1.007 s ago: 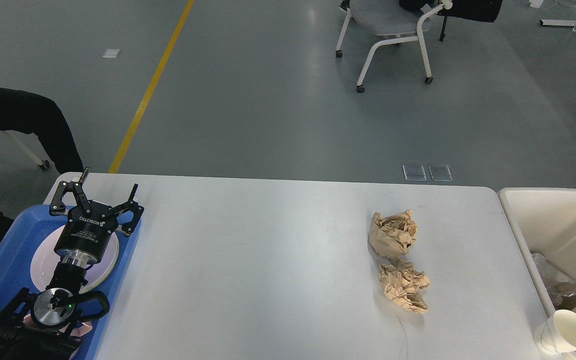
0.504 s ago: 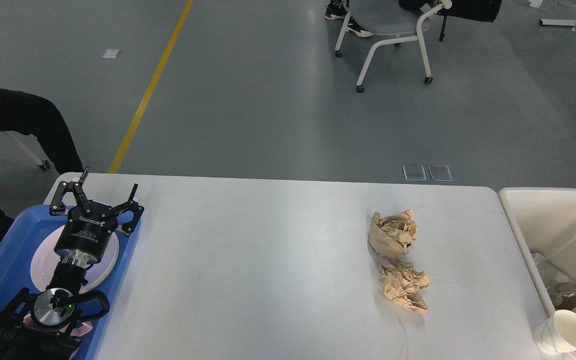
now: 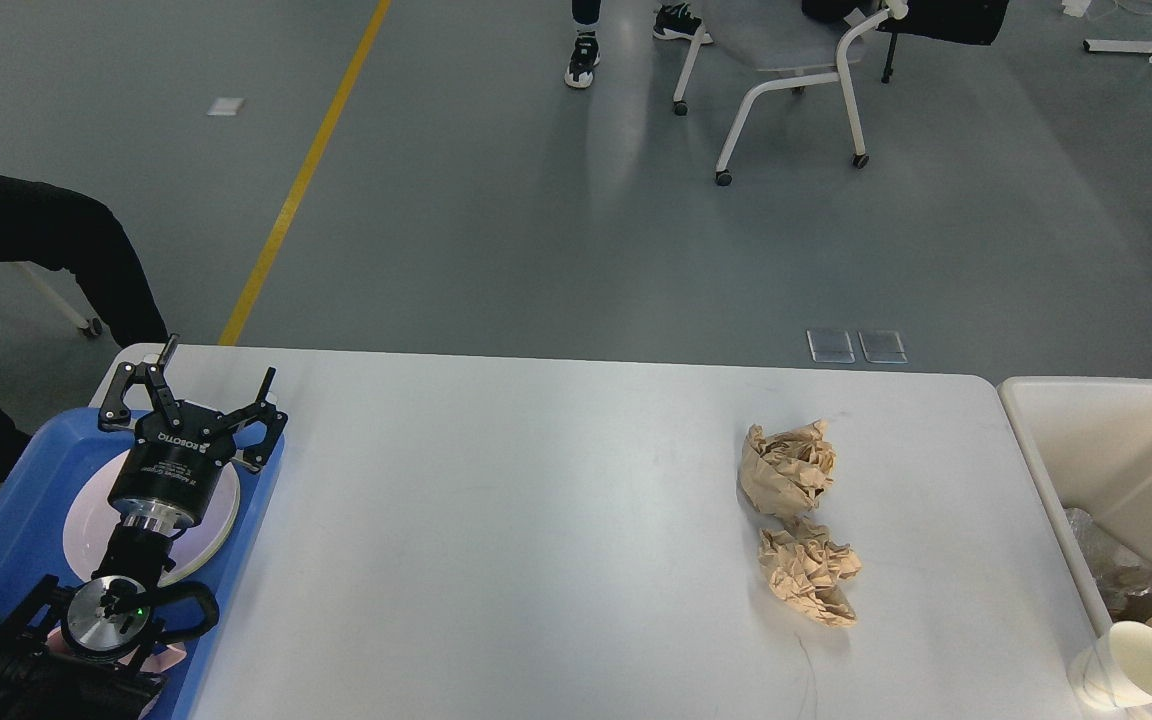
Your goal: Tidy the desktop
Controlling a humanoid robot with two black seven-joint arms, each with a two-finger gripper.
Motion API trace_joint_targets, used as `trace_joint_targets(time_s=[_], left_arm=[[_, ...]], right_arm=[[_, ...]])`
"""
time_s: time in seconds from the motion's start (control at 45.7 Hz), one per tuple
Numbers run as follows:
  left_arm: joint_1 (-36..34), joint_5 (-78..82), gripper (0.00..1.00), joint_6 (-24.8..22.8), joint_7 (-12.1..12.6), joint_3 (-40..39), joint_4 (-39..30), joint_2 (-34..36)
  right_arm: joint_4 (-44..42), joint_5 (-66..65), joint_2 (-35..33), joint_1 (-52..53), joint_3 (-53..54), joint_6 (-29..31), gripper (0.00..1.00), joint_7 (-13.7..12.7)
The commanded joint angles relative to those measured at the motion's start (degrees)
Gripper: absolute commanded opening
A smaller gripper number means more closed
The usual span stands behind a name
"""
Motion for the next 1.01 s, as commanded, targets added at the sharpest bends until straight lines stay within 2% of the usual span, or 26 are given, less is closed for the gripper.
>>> trace_joint_targets(time_s=[0.0,0.394,0.416,0.438,0.482,0.504,0.526,0.613,0.985], left_arm=[[0.0,0.01,0.96,0.0,0.04,0.0,0.01,0.0],[0.0,0.01,0.96,0.0,-0.05,0.0,0.01,0.0],[0.0,0.01,0.96,0.0,0.04,0.0,0.01,0.0],[0.0,0.01,0.96,0.0,0.04,0.0,0.01,0.0],[0.0,0.01,0.96,0.0,-0.05,0.0,0.01,0.0],[0.0,0.01,0.96,0.0,0.04,0.0,0.01,0.0],[0.0,0.01,0.96,0.0,0.04,0.0,0.01,0.0],[0.0,0.01,0.96,0.0,-0.05,0.0,0.01,0.0],[0.0,0.01,0.96,0.0,0.04,0.0,0.01,0.0]], right_arm=[[-2.08,0.0,2.91,-2.76,-0.08,-0.43,0.0,0.13],[-2.16,0.0,4.06,-3.38,-0.17,-2.19,0.0,-0.04],[-2.08,0.0,3.97,-3.46,-0.17,-2.54,0.04,-0.04],[-2.08,0.09,3.97,-3.38,0.0,-3.06,0.24,-0.04],[-2.08,0.44,3.97,-3.38,0.27,-4.91,0.71,-0.04],[-2.08,0.53,4.06,-3.29,0.27,-6.13,0.9,0.04],[-1.9,0.53,4.06,-3.38,0.36,-7.36,1.0,-0.04],[-1.37,0.62,4.15,-3.38,0.36,-8.96,1.0,-0.04],[-0.85,0.62,3.44,-1.89,0.45,-8.78,1.0,-0.04]])
